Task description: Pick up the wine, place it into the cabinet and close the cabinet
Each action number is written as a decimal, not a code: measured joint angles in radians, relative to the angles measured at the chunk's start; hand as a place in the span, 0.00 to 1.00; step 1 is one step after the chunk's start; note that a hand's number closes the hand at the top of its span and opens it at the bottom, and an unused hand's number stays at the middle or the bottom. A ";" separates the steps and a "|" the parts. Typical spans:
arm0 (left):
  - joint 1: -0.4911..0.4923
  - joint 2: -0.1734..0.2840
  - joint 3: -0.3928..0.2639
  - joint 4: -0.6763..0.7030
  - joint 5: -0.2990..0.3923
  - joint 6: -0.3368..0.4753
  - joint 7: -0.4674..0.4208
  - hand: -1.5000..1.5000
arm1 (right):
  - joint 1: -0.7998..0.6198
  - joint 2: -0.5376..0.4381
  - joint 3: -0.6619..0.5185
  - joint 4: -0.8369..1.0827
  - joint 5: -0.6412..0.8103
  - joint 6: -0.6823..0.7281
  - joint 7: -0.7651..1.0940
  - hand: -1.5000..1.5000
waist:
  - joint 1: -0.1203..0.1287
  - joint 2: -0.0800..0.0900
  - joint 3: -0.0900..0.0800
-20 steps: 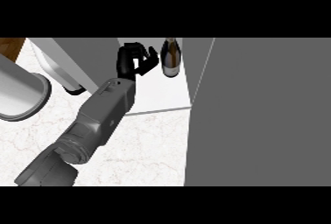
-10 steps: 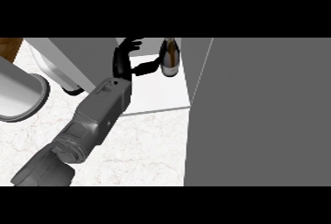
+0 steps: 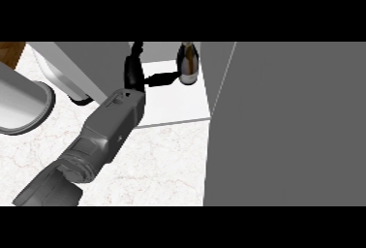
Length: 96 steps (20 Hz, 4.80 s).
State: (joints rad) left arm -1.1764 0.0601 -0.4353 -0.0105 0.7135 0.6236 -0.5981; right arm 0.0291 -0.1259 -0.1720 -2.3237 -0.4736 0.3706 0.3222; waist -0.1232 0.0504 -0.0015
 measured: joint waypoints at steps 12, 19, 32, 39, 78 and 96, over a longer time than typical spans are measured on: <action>0.002 -0.015 0.022 -0.012 0.005 -0.053 -0.070 0.00 | 0.010 0.004 0.005 0.003 0.008 0.007 -0.010 0.00 | 0.014 -0.006 -0.001; 0.010 -0.044 0.046 -0.044 0.017 -0.073 -0.124 0.00 | 0.019 0.003 0.003 -0.002 0.000 0.007 -0.006 0.00 | 0.025 -0.015 0.000; 0.145 -0.059 -0.011 -0.329 0.072 -0.066 -0.183 0.00 | 0.035 0.027 0.034 -0.015 0.042 -0.013 0.003 0.00 | 0.055 -0.038 0.001; 0.317 -0.059 -0.169 -0.615 0.122 0.044 -0.157 0.00 | 0.054 0.017 0.016 -0.023 0.040 -0.024 0.014 0.00 | 0.090 -0.050 0.001; 1.313 0.602 -0.302 -1.868 -0.060 -0.021 -0.068 1.00 | 0.289 -0.171 0.077 -0.013 -0.029 0.344 -0.032 1.00 | 0.127 -0.055 0.001; 1.529 0.837 0.048 -1.859 0.153 -0.336 -0.159 1.00 | 0.206 -0.001 0.650 -0.038 0.136 0.334 0.090 1.00 | 0.135 -0.068 -0.003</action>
State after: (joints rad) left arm 0.3529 0.8974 -0.3871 -1.8696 0.8663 0.2874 -0.7574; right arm 0.2353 -0.1268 0.4783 -2.3615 -0.3371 0.7049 0.4126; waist 0.0120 -0.0180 -0.0049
